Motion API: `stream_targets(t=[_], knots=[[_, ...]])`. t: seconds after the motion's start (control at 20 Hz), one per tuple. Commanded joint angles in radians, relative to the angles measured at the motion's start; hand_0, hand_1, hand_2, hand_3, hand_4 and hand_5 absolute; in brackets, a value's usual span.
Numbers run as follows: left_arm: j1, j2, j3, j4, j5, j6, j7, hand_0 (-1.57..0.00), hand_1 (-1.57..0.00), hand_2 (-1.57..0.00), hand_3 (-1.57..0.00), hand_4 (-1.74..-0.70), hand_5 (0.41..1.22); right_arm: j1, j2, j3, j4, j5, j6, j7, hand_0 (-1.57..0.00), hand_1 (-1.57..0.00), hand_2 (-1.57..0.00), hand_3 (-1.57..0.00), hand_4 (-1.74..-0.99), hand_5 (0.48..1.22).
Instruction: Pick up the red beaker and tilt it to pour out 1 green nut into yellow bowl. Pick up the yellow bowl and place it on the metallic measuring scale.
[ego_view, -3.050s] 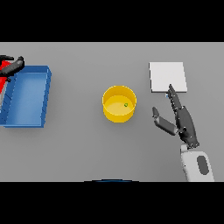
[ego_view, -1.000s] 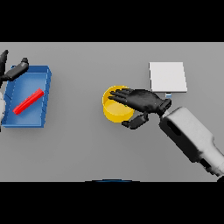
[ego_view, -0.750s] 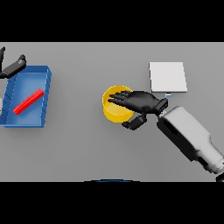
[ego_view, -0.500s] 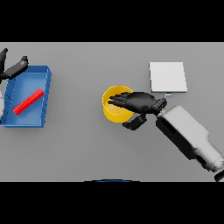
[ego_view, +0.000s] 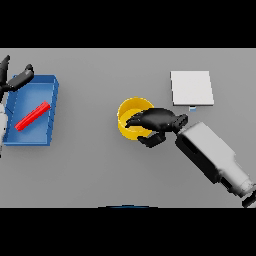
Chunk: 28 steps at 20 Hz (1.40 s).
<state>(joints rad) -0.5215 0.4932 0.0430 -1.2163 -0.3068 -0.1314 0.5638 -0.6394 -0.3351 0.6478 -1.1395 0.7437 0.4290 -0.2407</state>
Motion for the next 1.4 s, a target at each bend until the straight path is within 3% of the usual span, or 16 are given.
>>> stream_targets(t=[0.0, 0.05, 0.15, 0.2, 0.3, 0.45, 0.5, 0.75, 0.95, 1.15, 1.3, 1.35], knots=[[0.003, 0.000, -0.003, -0.013, 0.001, -0.003, 0.004, 0.00, 0.00, 0.00, 0.00, -0.79, 0.729, -0.005, 0.000, 0.003, -0.003, 0.003, 0.007, 0.008, -0.32, -0.26, -0.29, -0.33, -1.436, 0.944], [0.007, 0.007, 0.001, -0.015, 0.003, -0.006, -0.003, 0.00, 0.00, 0.00, 0.00, -0.79, 0.729, -0.007, 0.003, 0.009, -0.003, 0.009, 0.007, 0.014, -0.47, -0.38, -0.38, -0.42, -1.479, 0.999], [0.009, 0.011, 0.002, -0.017, 0.001, -0.005, 0.004, 0.00, 0.00, 0.00, 0.00, -0.79, 0.732, -0.015, -0.002, 0.014, -0.001, 0.011, 0.017, 0.000, -0.78, -0.65, -0.59, -0.83, -1.469, 1.079], [0.006, 0.014, 0.006, -0.014, 0.009, -0.013, -0.009, 0.00, 0.00, 0.00, 0.00, -0.79, 0.733, -0.017, -0.004, 0.013, 0.008, 0.006, 0.016, -0.015, -0.94, -0.81, -0.79, -0.98, -1.521, 1.108], [0.003, 0.012, 0.002, -0.008, 0.002, -0.009, -0.015, 0.00, 0.00, 0.00, 0.00, -0.79, 0.736, -0.015, -0.012, 0.012, -0.003, -0.003, 0.021, -0.018, -1.17, -1.08, -1.07, -1.03, -1.594, 1.148], [0.013, 0.006, -0.004, 0.003, -0.005, -0.003, -0.020, 0.00, 0.00, 0.00, 0.00, -0.79, 0.732, -0.021, -0.019, 0.016, -0.020, -0.003, 0.036, -0.006, -1.36, -1.32, -1.31, -1.11, -1.659, 1.184], [0.010, 0.010, 0.004, 0.007, -0.003, 0.002, -0.026, 0.00, 0.00, 0.00, 0.00, -0.79, 0.730, -0.011, -0.018, 0.016, -0.032, -0.004, 0.042, 0.024, -1.41, -1.37, -1.37, -1.13, -1.673, 1.191], [0.000, 0.011, 0.003, 0.015, -0.005, 0.000, -0.022, 0.00, 0.00, 0.00, 0.00, -0.78, 0.727, -0.031, -0.048, -0.019, -0.089, -0.042, 0.078, 0.048, -1.52, -1.51, -1.50, -1.35, -1.711, 1.211], [0.016, 0.015, 0.004, -0.009, -0.002, 0.000, -0.022, 0.00, 0.00, 0.00, 0.00, -0.79, 0.733, -0.041, -0.089, -0.042, -0.148, -0.073, 0.120, 0.086, -1.55, -1.54, -1.54, -1.33, -1.721, 1.217], [0.002, 0.016, 0.004, -0.014, 0.001, -0.001, -0.038, 0.00, 0.00, 0.00, 0.00, -0.80, 0.737, -0.064, -0.112, -0.057, -0.154, -0.093, 0.144, 0.117, -1.56, -1.55, -1.56, -1.35, -1.724, 1.218], [-0.001, 0.025, 0.010, -0.007, 0.000, -0.003, -0.026, 0.00, 0.00, 0.00, 0.00, -0.80, 0.747, -0.086, -0.139, -0.084, -0.136, -0.104, 0.130, 0.121, -1.57, -1.56, -1.56, -1.27, -1.723, 1.219], [-0.005, 0.033, 0.016, -0.001, 0.003, -0.009, -0.026, 0.00, 0.00, 0.00, 0.00, -0.79, 0.748, -0.092, -0.158, -0.092, -0.146, -0.105, 0.128, 0.129, -1.47, -1.53, -1.57, -1.28, -1.723, 1.220]])
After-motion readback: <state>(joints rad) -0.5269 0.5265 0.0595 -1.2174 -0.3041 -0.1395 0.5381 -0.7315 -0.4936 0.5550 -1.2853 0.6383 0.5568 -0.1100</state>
